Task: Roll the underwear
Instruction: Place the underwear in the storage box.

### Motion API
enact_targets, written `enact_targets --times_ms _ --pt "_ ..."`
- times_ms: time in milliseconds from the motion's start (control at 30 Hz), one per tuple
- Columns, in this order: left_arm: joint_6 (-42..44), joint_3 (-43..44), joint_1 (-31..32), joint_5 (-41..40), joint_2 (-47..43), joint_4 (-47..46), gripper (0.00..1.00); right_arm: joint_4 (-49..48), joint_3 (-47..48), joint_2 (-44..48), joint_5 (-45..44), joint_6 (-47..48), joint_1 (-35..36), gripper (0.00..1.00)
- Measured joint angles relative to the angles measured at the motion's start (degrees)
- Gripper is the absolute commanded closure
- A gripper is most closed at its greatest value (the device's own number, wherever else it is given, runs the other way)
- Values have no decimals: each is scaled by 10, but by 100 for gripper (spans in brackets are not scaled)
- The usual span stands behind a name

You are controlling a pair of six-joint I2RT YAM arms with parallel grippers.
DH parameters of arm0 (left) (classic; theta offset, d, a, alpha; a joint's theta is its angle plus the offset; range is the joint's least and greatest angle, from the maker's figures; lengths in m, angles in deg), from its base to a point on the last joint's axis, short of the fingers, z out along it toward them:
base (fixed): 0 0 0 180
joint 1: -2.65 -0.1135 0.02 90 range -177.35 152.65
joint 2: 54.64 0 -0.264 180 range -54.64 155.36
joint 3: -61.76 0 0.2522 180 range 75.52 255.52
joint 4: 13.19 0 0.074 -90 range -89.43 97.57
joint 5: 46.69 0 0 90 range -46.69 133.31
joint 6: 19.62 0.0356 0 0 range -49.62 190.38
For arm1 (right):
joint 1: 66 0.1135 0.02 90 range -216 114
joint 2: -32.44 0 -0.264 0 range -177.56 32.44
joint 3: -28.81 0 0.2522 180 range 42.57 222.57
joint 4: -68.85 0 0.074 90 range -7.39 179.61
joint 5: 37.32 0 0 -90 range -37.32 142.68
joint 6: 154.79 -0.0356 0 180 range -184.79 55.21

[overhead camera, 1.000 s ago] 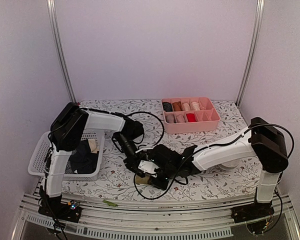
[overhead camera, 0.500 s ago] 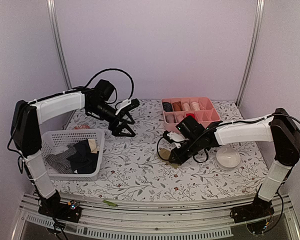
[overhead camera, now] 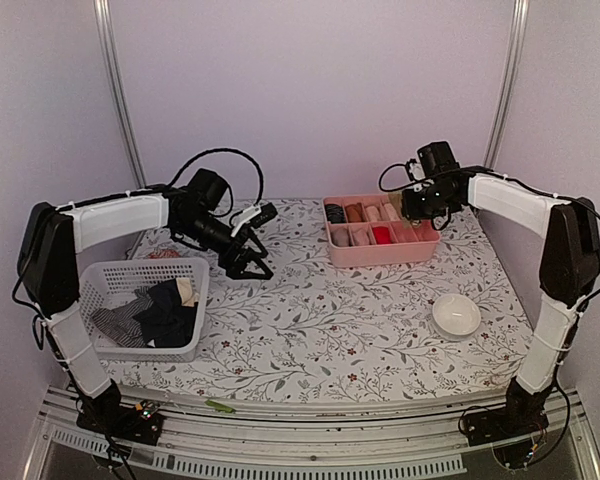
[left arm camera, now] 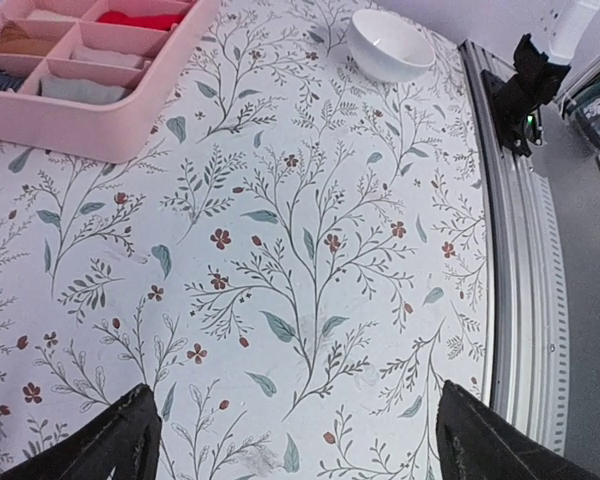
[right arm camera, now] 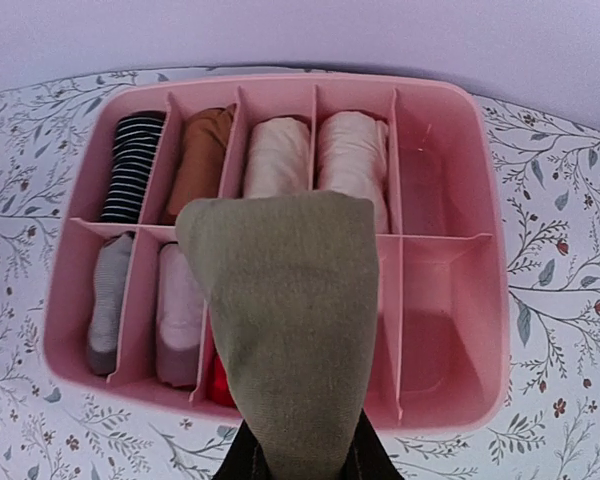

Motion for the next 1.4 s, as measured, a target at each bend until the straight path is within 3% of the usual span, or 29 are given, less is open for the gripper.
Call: enact_targets --times_ms 400,1233,1333,1400 --pt "-18 -26 -7 -1 0 -21 4 117 164 -196 -58 14 -22 100" --pt "-28 -28 -26 -9 0 -18 4 183 245 -293 51 -16 -49 100" --pt "-28 -23 -30 -11 0 -12 4 191 245 -292 63 -17 -51 70" --pt "-28 -20 -31 -15 0 -10 4 193 245 -289 71 -28 -52 61"
